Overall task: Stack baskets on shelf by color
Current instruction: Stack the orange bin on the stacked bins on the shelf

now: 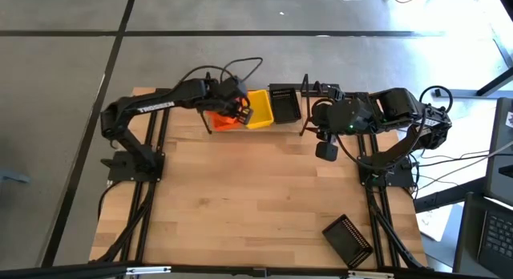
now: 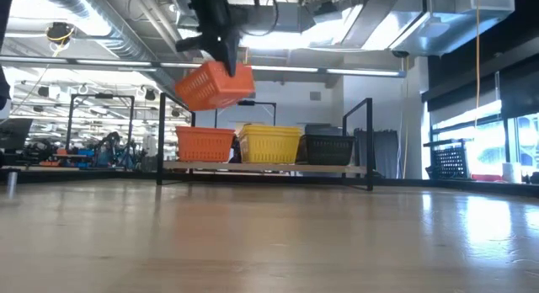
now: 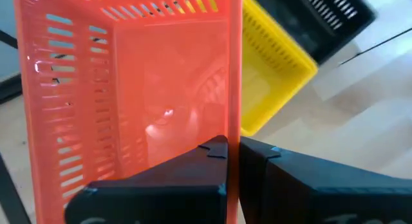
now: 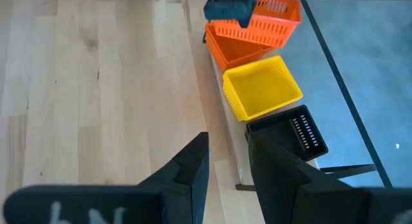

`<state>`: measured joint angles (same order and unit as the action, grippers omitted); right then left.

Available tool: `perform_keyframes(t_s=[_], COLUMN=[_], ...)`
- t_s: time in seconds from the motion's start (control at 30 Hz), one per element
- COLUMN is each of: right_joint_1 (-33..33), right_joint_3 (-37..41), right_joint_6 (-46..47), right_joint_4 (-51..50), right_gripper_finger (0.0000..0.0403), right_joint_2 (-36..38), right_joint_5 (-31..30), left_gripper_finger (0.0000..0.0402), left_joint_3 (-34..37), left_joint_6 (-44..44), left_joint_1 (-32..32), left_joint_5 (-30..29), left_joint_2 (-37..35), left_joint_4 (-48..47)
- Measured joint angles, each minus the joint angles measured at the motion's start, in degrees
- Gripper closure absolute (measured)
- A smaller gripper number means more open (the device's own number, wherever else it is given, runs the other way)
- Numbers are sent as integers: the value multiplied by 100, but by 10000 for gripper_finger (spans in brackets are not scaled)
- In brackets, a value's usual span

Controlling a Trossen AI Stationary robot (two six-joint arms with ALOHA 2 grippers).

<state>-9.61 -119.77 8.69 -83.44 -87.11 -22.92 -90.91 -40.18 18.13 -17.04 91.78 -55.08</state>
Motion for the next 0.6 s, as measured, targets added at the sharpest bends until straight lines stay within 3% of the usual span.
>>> perform_keyframes(t_s=[0.6], right_joint_1=[1], right_joint_3=[0], right_joint_6=[-203], right_joint_4=[-15], right_gripper_finger=[296], right_joint_2=[0], right_joint_5=[0], left_gripper_finger=[401], left_joint_3=[-2], left_joint_6=[-128], left_joint_1=[389], left_joint_5=[-148], left_joint_2=[680], left_joint_4=[-165])
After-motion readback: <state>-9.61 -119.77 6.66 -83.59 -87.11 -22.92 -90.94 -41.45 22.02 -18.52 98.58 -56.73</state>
